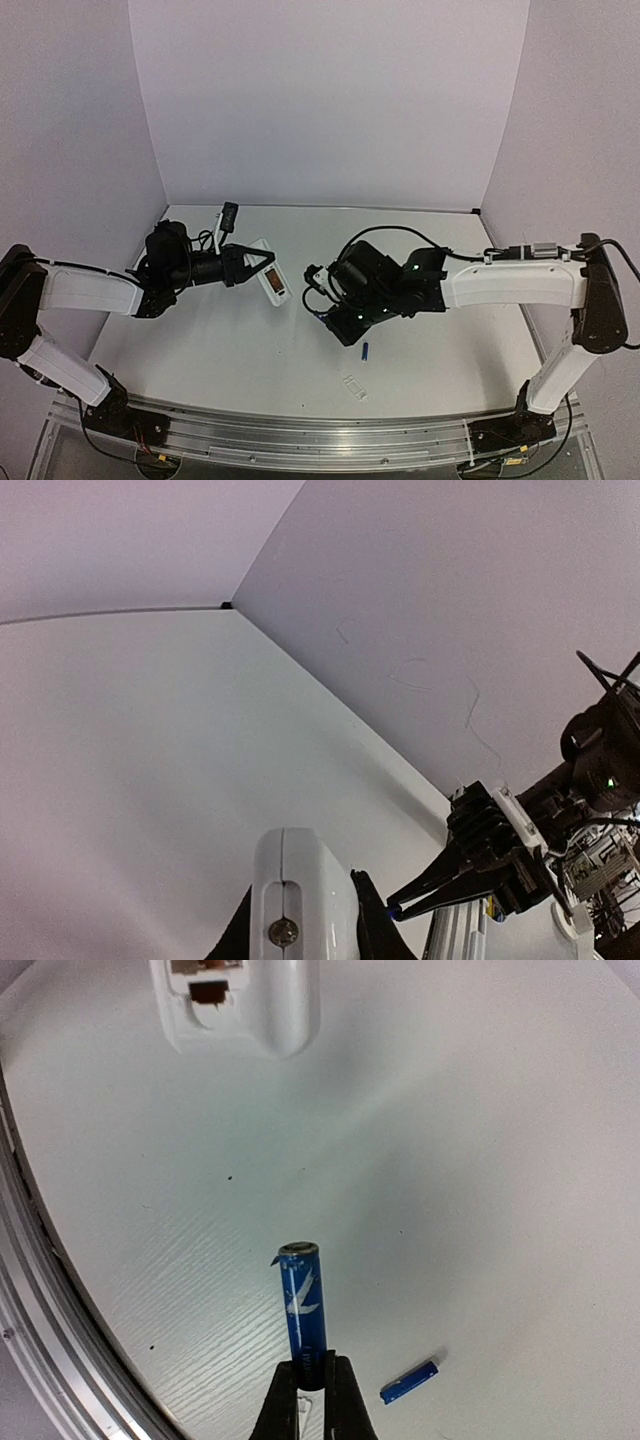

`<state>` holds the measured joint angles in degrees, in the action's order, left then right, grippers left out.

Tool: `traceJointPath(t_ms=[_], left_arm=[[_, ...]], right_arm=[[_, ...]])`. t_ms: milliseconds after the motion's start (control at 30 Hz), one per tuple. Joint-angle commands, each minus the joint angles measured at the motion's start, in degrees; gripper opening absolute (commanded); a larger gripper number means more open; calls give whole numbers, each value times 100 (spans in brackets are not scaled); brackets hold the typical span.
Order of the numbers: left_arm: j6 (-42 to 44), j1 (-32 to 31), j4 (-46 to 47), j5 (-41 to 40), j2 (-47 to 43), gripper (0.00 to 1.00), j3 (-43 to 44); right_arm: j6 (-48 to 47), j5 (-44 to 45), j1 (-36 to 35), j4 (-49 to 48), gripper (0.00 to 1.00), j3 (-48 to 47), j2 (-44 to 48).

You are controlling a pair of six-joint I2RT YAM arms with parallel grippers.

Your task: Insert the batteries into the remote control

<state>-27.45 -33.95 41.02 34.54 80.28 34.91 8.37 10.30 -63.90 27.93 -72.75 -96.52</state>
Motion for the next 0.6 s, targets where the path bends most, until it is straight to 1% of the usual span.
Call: traceJointPath(t_ms=[0,100,267,567], left_arm=[[372,-6,949,700,106,0,309],[373,-15,1035,662,142,0,350],[371,-32,1004,527,213,0,432],[-19,-61,1193,278,272,0,318]], right_arm=[[-127,-412,46,2,0,-364,331],[-104,-495,46,1,0,-569,321],[-99,-353,46,-35,0,-951,69],[-286,-516,46,-103,0,-1612,-500]])
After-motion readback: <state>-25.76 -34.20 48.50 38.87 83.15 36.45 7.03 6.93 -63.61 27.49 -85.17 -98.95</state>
